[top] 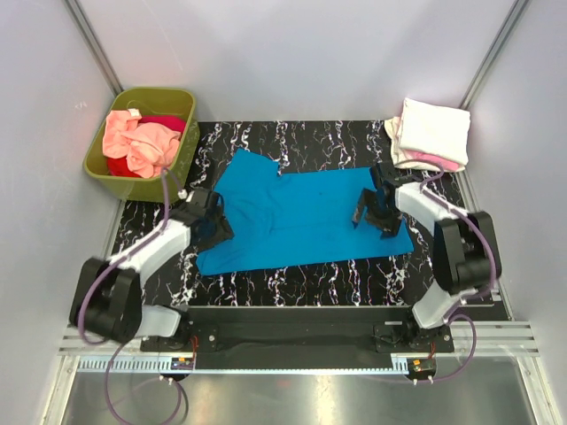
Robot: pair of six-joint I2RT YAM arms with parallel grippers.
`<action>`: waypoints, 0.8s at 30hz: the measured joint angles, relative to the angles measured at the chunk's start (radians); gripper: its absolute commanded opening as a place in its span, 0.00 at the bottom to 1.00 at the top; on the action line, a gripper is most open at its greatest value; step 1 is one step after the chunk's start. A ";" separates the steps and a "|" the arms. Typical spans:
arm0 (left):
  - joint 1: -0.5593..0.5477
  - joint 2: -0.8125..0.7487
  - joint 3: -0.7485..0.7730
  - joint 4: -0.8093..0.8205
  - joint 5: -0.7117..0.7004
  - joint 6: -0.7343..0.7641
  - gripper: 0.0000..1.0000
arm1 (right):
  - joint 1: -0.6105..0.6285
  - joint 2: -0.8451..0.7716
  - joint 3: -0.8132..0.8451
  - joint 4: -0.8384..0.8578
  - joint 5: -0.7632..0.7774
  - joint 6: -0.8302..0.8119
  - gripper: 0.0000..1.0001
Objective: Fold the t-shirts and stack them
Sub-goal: Fold the tshirt
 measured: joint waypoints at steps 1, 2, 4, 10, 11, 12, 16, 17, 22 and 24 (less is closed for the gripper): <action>-0.003 0.042 0.001 0.013 0.013 0.003 0.61 | -0.016 0.034 -0.032 0.001 -0.018 0.005 0.87; -0.007 0.082 0.002 0.023 0.028 0.005 0.61 | -0.029 0.068 -0.056 0.003 -0.032 0.008 0.87; -0.011 0.144 0.003 0.038 0.049 0.008 0.60 | -0.047 0.111 -0.065 -0.013 -0.049 0.016 0.85; -0.018 0.175 0.005 0.056 0.064 0.008 0.60 | -0.049 0.080 -0.098 0.033 -0.058 0.027 0.77; -0.018 0.174 0.003 0.057 0.064 0.006 0.60 | -0.049 0.068 -0.114 0.039 -0.058 0.031 0.74; -0.018 0.172 0.000 0.057 0.063 0.005 0.60 | -0.049 0.053 -0.132 0.044 -0.060 0.038 0.75; -0.020 0.116 -0.045 0.051 0.062 -0.014 0.60 | -0.049 -0.016 -0.207 0.048 -0.076 0.079 0.77; -0.021 0.097 -0.060 0.045 0.062 -0.021 0.60 | -0.049 -0.034 -0.228 0.043 -0.079 0.090 0.78; -0.040 0.017 -0.102 -0.026 0.064 -0.054 0.60 | -0.048 -0.138 -0.325 -0.001 -0.107 0.143 0.82; -0.051 -0.023 -0.107 -0.065 0.067 -0.068 0.60 | -0.048 -0.191 -0.351 -0.049 -0.111 0.161 0.84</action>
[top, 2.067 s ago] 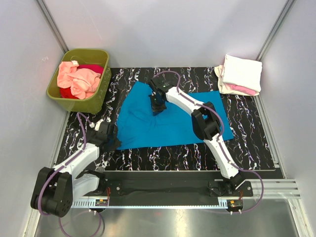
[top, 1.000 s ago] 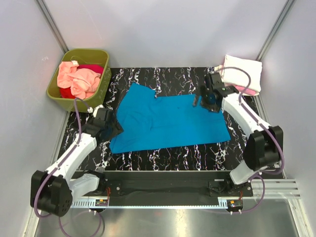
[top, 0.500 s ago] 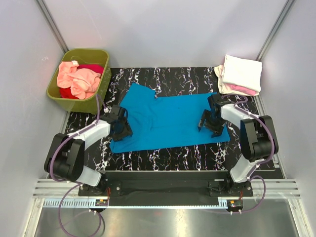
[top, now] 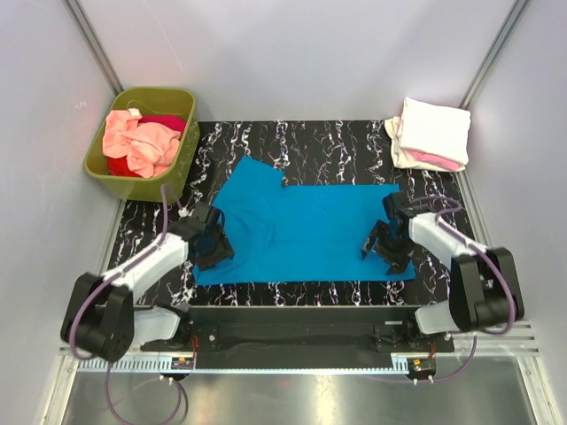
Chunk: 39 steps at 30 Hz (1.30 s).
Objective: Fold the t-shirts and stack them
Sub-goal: Fold the tshirt
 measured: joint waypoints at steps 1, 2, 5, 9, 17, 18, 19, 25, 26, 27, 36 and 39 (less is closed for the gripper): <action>-0.005 -0.028 -0.001 -0.023 0.002 -0.006 0.60 | 0.000 -0.029 -0.005 -0.028 0.000 0.008 0.84; -0.009 -0.058 -0.001 -0.044 0.003 -0.013 0.61 | 0.000 -0.061 -0.004 -0.055 -0.001 0.016 0.84; -0.013 -0.146 0.025 -0.119 0.002 -0.008 0.63 | 0.000 -0.178 0.021 -0.121 -0.010 0.031 0.86; -0.013 -0.146 0.209 -0.158 -0.025 0.072 0.70 | 0.001 -0.320 0.106 -0.132 -0.046 0.027 0.90; 0.031 0.256 0.814 -0.038 -0.035 0.321 0.74 | 0.091 -0.346 0.082 0.044 -0.131 0.001 0.91; 0.052 0.337 0.892 -0.029 -0.015 0.344 0.73 | 0.119 -0.338 0.056 0.082 -0.146 0.000 0.91; 0.074 0.417 0.965 -0.017 0.004 0.364 0.73 | 0.143 -0.335 0.021 0.127 -0.159 0.000 0.91; 0.187 0.881 1.395 -0.067 0.115 0.446 0.67 | 0.241 -0.396 -0.276 0.429 -0.255 0.014 0.91; 0.198 0.949 1.461 -0.078 0.128 0.457 0.67 | 0.245 -0.409 -0.319 0.468 -0.265 0.018 0.91; 0.206 1.005 1.505 -0.082 0.140 0.467 0.68 | 0.245 -0.415 -0.348 0.495 -0.275 0.021 0.91; 0.213 1.212 1.610 -0.109 0.226 0.485 0.68 | 0.246 -0.387 -0.381 0.716 -0.318 0.032 0.92; 0.212 1.247 1.630 -0.103 0.241 0.481 0.68 | 0.246 -0.335 -0.381 0.741 -0.333 0.032 0.92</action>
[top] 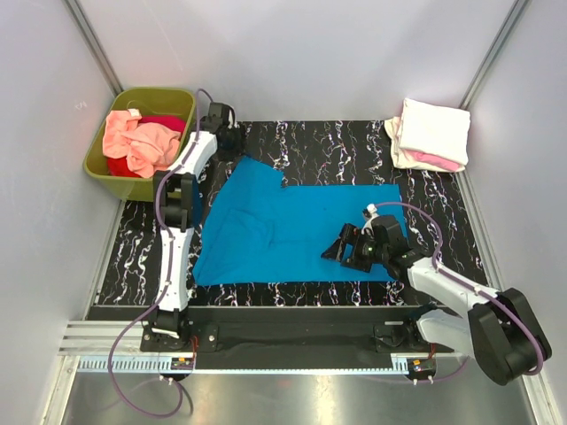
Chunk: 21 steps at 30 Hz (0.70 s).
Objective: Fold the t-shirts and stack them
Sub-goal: Fold the tshirt
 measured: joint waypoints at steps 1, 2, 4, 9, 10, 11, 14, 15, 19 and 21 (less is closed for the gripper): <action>0.000 0.009 0.002 0.003 0.002 -0.003 0.68 | 0.000 0.008 0.000 0.003 -0.001 0.000 0.92; 0.000 0.019 0.007 0.003 0.003 -0.006 0.68 | 0.000 0.011 0.000 0.005 -0.001 0.001 0.92; 0.000 0.039 0.016 0.005 0.003 -0.008 0.68 | 0.000 0.011 0.000 0.015 -0.001 0.002 0.93; 0.000 0.067 0.060 0.011 0.010 -0.013 0.68 | 0.000 0.011 0.000 0.032 -0.001 0.003 0.93; 0.000 0.072 0.066 0.013 0.013 -0.013 0.67 | 0.000 0.012 0.000 0.035 -0.002 0.003 0.93; 0.000 0.077 0.067 0.014 0.017 -0.013 0.64 | 0.000 0.013 0.000 0.037 -0.002 0.003 0.93; -0.003 0.083 0.071 0.014 0.039 -0.014 0.56 | 0.000 0.028 0.000 0.043 -0.008 0.003 0.93; -0.004 0.084 0.070 0.014 0.043 -0.011 0.51 | 0.000 0.035 0.000 0.043 -0.010 0.003 0.93; -0.012 0.066 0.011 0.064 0.056 -0.011 0.40 | 0.000 0.057 0.000 0.042 -0.019 0.003 0.93; -0.016 0.056 -0.013 0.081 0.061 -0.011 0.36 | 0.000 0.059 0.000 0.043 -0.021 0.003 0.93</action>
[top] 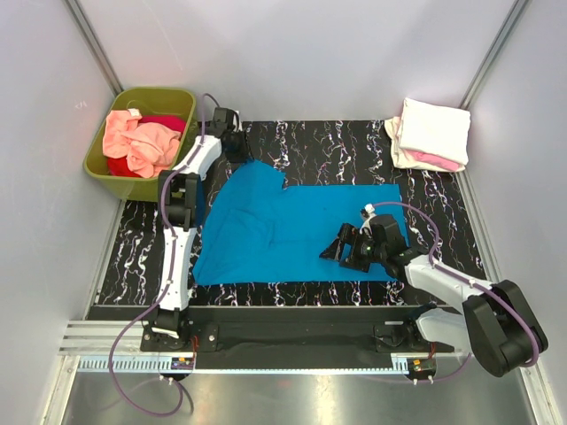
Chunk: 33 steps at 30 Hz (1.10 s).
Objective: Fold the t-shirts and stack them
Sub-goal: Fold the tshirt
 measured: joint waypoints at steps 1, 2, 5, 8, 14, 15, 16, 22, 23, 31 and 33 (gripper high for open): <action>-0.002 0.000 -0.002 0.002 0.001 0.001 0.31 | 0.000 0.000 0.000 0.000 -0.002 0.000 0.93; -0.003 0.000 -0.002 0.004 0.002 0.000 0.29 | 0.000 0.001 0.001 0.000 -0.002 0.000 0.93; -0.005 0.000 -0.003 0.000 0.003 0.000 0.13 | 0.000 0.002 0.002 0.000 -0.003 0.000 0.93; -0.006 0.000 -0.003 -0.010 0.004 0.002 0.00 | 0.000 0.011 0.004 0.000 -0.003 0.000 0.93; -0.007 -0.002 0.000 -0.021 0.008 0.006 0.00 | -0.001 0.008 0.013 -0.016 0.001 0.000 0.94; -0.007 -0.006 0.000 -0.029 0.010 0.006 0.00 | -0.003 -0.002 0.028 -0.043 0.008 0.000 0.96; -0.008 -0.011 -0.003 -0.044 0.012 0.007 0.00 | -0.004 -0.013 0.061 -0.097 0.034 -0.002 0.98; -0.024 -0.225 -0.200 -0.097 0.015 0.009 0.00 | -0.102 0.039 0.493 -0.349 0.266 -0.079 0.95; -0.030 -0.286 -0.241 -0.103 0.015 0.009 0.00 | -0.156 0.085 0.578 -0.365 0.290 -0.094 0.92; -0.092 -0.734 -0.578 -0.053 0.015 0.009 0.00 | -0.422 0.588 1.047 -0.604 0.460 -0.161 0.77; -0.098 -0.786 -0.652 -0.042 0.015 0.008 0.00 | -0.444 0.676 1.088 -0.660 0.476 -0.164 0.73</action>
